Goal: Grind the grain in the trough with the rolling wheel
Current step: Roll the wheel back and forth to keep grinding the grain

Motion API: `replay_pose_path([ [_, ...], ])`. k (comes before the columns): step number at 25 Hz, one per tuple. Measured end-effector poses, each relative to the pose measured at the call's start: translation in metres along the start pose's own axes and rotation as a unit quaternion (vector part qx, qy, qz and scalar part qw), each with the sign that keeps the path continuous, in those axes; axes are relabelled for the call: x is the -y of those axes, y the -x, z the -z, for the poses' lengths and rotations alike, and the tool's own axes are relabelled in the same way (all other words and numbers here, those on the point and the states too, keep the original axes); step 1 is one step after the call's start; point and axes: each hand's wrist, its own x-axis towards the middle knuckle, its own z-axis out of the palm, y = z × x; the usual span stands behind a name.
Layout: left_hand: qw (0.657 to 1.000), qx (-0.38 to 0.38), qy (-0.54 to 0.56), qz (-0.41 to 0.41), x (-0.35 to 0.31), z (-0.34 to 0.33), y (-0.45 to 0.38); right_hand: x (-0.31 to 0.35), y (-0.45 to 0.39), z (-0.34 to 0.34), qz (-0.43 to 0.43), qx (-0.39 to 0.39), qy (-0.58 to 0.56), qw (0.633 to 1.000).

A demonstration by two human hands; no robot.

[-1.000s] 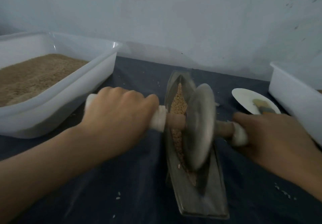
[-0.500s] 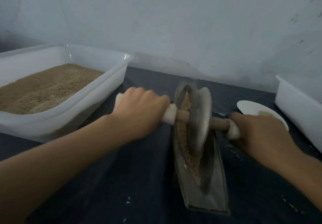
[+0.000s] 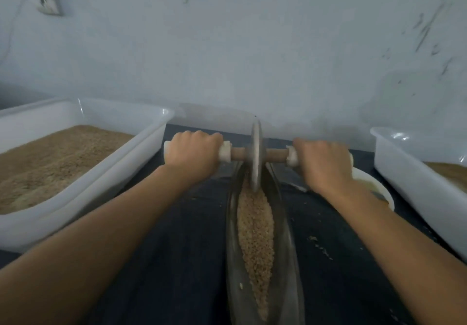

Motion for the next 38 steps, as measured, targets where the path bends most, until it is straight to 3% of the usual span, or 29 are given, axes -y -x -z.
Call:
replay_pose_path([
  [3,1.0,0.01,0.022,-0.019,0.002,0.004,0.017,-0.003,0.007,0.008,0.045,0.021,-0.002,0.999],
  [6,0.993,-0.015,0.022,-0.115,0.008,0.027,0.089,-0.004,0.088,0.022,0.097,0.025,-0.079,0.992],
  [7,0.988,-0.054,0.028,-0.142,0.011,0.034,0.112,-0.01,0.102,0.027,0.098,0.074,-0.092,0.988],
  [9,0.976,-0.112,0.083,-0.165,0.016,0.044,0.143,-0.017,0.11,0.035,0.013,0.272,-0.14,0.952],
  [11,0.978,-0.094,0.07,-0.17,0.019,0.047,0.149,-0.016,0.113,0.04,-0.012,0.347,-0.134,0.928],
  [12,0.984,-0.06,0.04,-0.16,0.015,0.05,0.142,-0.013,0.113,0.04,0.057,0.257,-0.107,0.959],
  [13,0.99,-0.024,0.004,-0.14,0.01,0.049,0.129,-0.013,0.114,0.032,0.08,0.118,-0.09,0.986],
  [15,0.996,0.006,-0.051,-0.075,0.003,0.033,0.088,-0.012,0.092,0.021,0.094,0.033,-0.049,0.994],
  [17,0.999,0.016,-0.041,-0.018,0.002,0.014,0.039,-0.011,0.038,0.007,0.036,0.025,-0.059,0.997],
  [20,1.0,0.013,-0.022,-0.013,0.0,0.01,-0.005,-0.006,-0.012,-0.01,-0.014,0.038,-0.056,0.998],
  [23,0.998,0.045,0.001,-0.039,0.0,0.018,0.029,-0.01,0.034,-0.007,0.048,0.033,-0.045,0.997],
  [25,0.995,0.003,0.0,-0.103,0.003,0.033,0.082,-0.012,0.089,0.01,0.098,0.005,-0.088,0.991],
  [27,0.983,-0.083,0.02,-0.165,0.01,0.053,0.122,-0.02,0.12,0.03,0.082,0.054,-0.096,0.991],
  [29,0.979,-0.089,0.027,-0.179,0.015,0.062,0.139,-0.026,0.135,0.035,0.036,0.159,-0.073,0.984],
  [31,0.989,-0.016,-0.005,-0.144,0.008,0.062,0.13,-0.019,0.127,0.039,0.078,0.137,-0.042,0.987],
  [33,0.995,0.025,-0.043,-0.087,-0.001,0.044,0.101,-0.014,0.105,0.029,0.107,0.024,-0.062,0.992],
  [35,0.999,0.026,-0.025,-0.012,-0.003,0.019,0.061,-0.01,0.058,0.011,0.095,0.01,-0.035,0.995],
  [38,1.0,0.016,-0.011,0.006,0.001,0.0,0.009,-0.005,0.0,-0.007,0.023,0.044,-0.025,0.998],
])
